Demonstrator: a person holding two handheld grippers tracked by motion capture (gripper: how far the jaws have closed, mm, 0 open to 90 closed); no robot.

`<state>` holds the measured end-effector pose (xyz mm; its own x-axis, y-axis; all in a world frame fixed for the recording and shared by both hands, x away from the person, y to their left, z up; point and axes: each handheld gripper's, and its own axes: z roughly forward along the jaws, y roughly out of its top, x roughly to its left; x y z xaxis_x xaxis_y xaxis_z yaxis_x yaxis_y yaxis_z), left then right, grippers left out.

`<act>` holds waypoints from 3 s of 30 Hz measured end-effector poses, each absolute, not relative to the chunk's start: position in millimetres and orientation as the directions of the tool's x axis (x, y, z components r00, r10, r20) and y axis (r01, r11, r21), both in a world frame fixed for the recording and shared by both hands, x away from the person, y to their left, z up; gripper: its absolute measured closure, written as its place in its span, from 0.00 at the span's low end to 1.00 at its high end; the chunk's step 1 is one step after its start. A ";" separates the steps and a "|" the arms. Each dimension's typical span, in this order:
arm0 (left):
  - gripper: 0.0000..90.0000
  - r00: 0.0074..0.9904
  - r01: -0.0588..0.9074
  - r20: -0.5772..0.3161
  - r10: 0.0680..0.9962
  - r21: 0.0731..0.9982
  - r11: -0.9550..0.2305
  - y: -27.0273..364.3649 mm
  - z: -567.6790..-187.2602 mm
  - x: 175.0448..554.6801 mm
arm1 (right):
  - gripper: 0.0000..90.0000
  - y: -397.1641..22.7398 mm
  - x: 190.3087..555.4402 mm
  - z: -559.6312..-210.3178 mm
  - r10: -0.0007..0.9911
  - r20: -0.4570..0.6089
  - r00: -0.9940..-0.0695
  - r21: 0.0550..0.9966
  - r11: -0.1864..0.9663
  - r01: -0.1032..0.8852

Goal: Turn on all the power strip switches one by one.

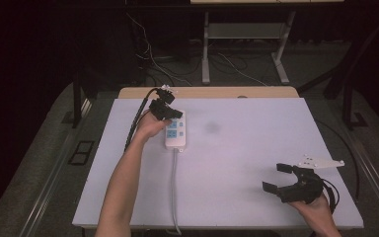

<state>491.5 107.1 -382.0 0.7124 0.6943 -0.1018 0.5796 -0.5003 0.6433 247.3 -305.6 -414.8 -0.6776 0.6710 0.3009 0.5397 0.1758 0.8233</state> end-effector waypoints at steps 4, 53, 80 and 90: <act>0.99 0.711 0.578 -0.105 0.695 0.650 -0.493 103.3 -388.0 492.8 | 0.00 -305.1 247.9 -415.2 0.671 0.299 -0.679 0.822 0.179 0.540; 0.99 0.702 0.613 -0.136 0.699 0.616 -0.495 103.0 -411.9 492.8 | 0.01 -305.6 246.5 -414.9 0.673 0.298 -0.677 0.823 0.178 0.539; 0.99 0.665 0.639 -0.179 0.725 0.640 -0.427 106.9 -417.5 489.0 | 0.01 -307.8 245.3 -414.2 0.676 0.295 -0.675 0.826 0.175 0.536; 0.99 0.625 0.674 -0.203 0.754 0.627 -0.390 111.0 -415.2 489.6 | 0.00 -310.7 245.0 -413.7 0.680 0.298 -0.670 0.828 0.166 0.536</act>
